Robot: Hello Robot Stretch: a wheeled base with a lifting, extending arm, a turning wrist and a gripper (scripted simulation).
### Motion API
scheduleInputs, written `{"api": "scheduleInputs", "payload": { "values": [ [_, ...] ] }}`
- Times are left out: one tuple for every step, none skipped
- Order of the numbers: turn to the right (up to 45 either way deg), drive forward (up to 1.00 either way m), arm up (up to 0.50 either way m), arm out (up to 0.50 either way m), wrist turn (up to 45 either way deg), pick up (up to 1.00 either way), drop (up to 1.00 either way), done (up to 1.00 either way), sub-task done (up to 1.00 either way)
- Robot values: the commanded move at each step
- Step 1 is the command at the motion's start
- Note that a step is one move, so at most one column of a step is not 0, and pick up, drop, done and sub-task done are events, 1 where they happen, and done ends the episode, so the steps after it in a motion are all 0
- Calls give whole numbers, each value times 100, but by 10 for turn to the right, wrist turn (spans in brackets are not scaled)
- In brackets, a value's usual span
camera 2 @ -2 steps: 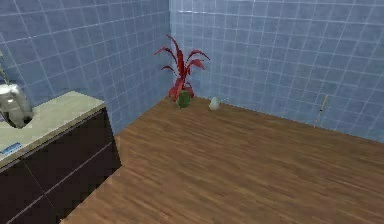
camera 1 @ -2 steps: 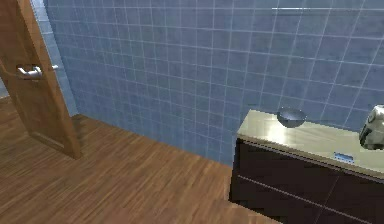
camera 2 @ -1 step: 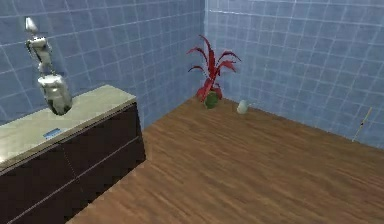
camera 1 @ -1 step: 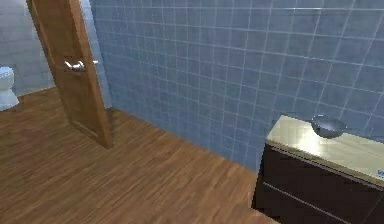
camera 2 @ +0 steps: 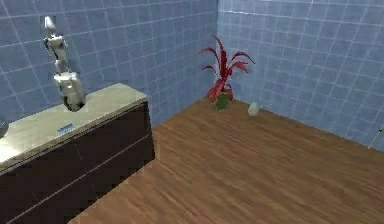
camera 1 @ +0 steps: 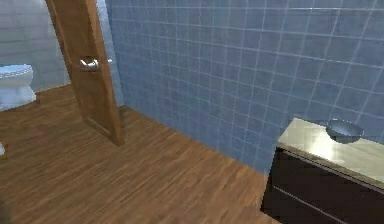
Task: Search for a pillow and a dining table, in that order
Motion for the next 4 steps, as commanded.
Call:
{"api": "scheduleInputs", "payload": {
  "values": [
    [0,25,0,0,0,0,0,0,0],
    [-360,0,0,0,0,0,0,0,0],
    [0,100,0,0,0,0,0,0,0],
    [-30,0,0,0,0,0,0,0,0]
  ]
}}
